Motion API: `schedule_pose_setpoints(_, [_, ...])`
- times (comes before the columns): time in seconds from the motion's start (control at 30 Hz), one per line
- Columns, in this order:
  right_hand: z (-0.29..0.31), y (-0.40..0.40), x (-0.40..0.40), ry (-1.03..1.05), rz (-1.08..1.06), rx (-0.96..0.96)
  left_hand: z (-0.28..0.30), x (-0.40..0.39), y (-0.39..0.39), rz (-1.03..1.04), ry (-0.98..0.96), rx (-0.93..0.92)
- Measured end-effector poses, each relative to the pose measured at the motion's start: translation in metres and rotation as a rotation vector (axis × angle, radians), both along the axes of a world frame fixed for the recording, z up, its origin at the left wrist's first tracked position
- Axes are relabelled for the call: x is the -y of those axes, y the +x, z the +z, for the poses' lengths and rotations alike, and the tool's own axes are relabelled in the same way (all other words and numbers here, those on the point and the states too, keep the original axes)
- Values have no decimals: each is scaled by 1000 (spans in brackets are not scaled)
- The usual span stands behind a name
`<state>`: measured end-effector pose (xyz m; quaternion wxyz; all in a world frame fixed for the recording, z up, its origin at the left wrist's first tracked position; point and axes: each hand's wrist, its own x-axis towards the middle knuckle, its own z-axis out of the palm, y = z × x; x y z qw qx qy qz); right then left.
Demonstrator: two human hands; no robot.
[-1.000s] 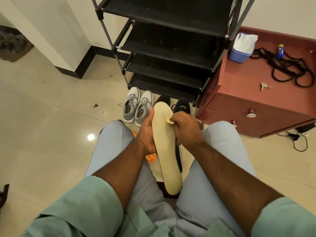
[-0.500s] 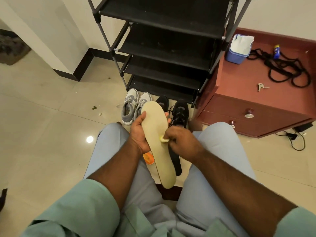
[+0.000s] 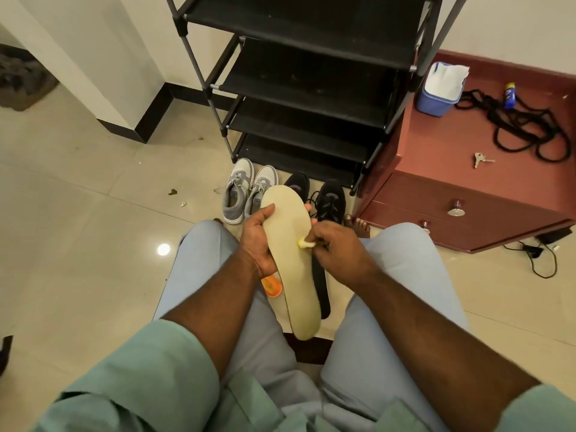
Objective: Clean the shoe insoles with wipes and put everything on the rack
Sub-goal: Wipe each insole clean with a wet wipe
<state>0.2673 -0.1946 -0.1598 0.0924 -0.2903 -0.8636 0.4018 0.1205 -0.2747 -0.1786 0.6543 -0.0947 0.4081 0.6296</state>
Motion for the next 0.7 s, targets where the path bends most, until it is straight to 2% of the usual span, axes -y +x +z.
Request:
schedule_pose_setpoints(0.13, [6, -12, -10, -36, -247, -50, 7, -2, 10, -75, -51, -42])
schedule_pose_setpoints(0.2, [3, -12, -9, -30, -181, -22, 7, 0, 9, -55, -74, -47])
schedule_pose_setpoints(0.3, [0, -3, 0, -38, 43, 31, 2, 1, 2, -35, -59, -39])
schedule_pose_setpoints(0.37, [0, -2, 4, -7, 98, 46, -1, -1, 2, -71, -56, -37])
schedule_pose_setpoints(0.53, [-1, -19, -5, 117, -185, -33, 6, -3, 15, -170, -101, -118])
schedule_pose_setpoints(0.6, [0, -15, 0, 113, -64, -15, 6, -2, 13, -155, -121, -137])
schedule_pose_setpoints(0.7, [9, -3, 17, 127, 264, 44, 0, -1, 7, -144, -108, -82])
